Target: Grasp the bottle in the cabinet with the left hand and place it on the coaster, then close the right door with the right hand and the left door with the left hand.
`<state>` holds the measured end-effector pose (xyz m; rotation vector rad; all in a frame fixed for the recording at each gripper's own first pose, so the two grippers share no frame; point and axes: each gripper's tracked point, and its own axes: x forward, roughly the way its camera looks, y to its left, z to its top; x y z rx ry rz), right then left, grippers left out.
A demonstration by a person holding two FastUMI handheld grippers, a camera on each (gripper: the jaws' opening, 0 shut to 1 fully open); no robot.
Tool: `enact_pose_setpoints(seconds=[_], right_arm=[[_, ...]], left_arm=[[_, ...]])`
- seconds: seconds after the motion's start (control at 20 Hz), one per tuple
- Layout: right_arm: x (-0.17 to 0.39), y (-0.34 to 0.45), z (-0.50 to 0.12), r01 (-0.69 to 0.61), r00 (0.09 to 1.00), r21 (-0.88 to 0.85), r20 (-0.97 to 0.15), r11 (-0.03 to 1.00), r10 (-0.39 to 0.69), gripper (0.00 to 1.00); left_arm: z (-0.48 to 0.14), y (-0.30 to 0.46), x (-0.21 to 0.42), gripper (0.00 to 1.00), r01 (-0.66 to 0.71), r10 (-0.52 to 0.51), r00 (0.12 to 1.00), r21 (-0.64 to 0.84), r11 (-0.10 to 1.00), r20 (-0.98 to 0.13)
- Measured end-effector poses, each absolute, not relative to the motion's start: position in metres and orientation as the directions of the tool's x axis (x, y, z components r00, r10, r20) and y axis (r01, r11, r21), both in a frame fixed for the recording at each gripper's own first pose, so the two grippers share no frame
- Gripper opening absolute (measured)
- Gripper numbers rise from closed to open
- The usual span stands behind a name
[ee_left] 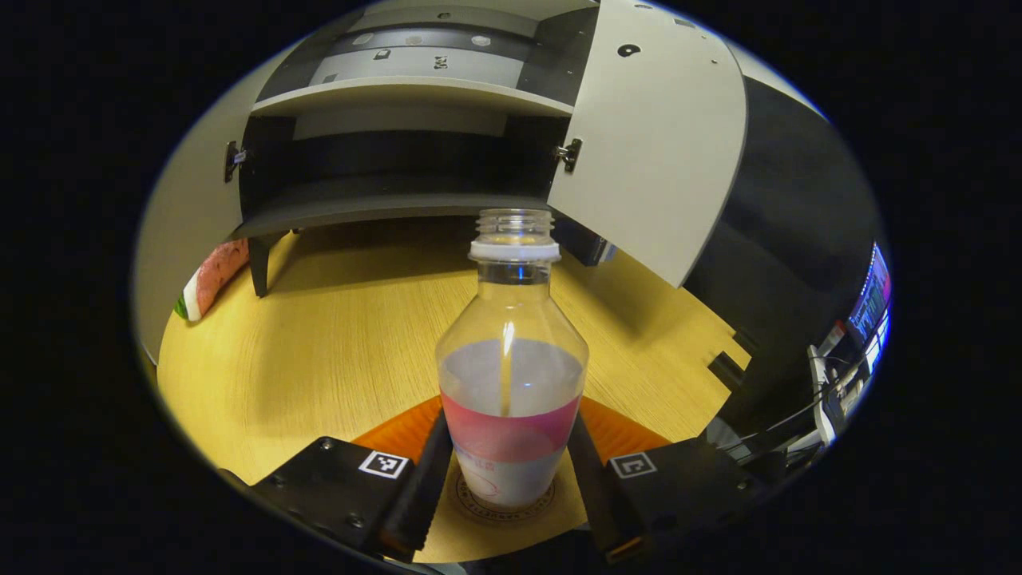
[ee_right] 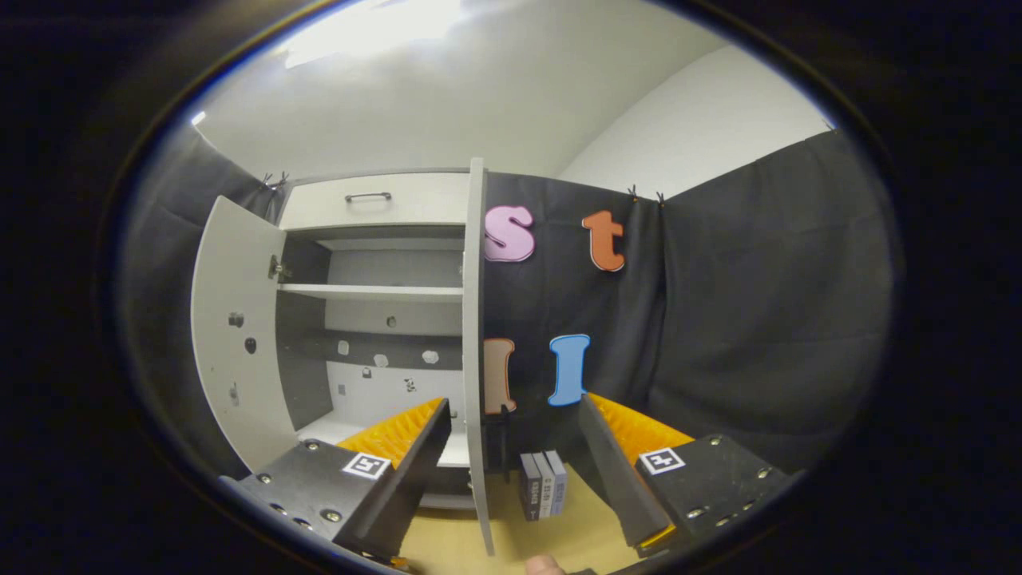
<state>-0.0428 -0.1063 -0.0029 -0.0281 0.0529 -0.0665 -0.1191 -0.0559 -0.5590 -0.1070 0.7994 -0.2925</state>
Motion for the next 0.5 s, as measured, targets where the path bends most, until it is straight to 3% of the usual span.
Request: enact_pose_setpoints(seconds=[0.5], right_arm=[[-0.038, -0.105, -0.014, 0.025, 0.996, -0.051, -0.085, 0.998, -0.029, 0.95]], left_arm=[[-0.563, -0.055, -0.14, 0.79, 0.185, -0.229, 0.694, -0.139, 0.973, -0.682]])
